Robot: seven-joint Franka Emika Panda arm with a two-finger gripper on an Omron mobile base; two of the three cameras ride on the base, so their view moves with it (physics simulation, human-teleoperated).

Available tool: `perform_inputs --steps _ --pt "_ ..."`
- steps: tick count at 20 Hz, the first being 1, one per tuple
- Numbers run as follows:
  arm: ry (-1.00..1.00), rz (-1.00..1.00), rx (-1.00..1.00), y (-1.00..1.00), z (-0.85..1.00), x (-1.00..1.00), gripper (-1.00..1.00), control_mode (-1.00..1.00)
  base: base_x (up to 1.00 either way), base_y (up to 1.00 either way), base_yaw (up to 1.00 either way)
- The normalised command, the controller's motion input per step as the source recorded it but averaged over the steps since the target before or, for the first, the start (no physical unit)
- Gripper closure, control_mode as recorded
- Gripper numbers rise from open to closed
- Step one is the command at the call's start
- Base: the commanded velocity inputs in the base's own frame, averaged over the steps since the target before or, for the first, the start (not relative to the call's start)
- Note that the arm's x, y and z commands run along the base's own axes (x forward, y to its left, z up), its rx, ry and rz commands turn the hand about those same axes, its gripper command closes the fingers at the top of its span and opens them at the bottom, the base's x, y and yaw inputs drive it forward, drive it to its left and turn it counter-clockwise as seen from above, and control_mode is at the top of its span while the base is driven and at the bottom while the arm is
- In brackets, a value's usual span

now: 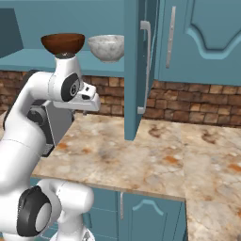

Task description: Pick up the bowls from the cabinet and place each bowl in front of a stool on the dining counter.

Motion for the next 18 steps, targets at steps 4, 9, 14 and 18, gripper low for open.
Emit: perform_inputs --steps 4,9,14,18 --pt "-0.03 -0.05 0.06 -0.10 0.23 0.00 -1.00 -1.00 0.00 0.00 0.00" --pt "-0.23 -0.24 0.12 -0.01 0.70 -0.30 -1.00 -1.00 0.00 0.00 0.00" --pt "-0.30 -0.37 0.23 0.02 0.64 -0.33 -1.00 -1.00 0.00 0.00 0.00" --pt "-0.24 -0.41 0.35 -0.04 0.44 -0.29 -1.00 -1.00 0.00 0.00 0.00"
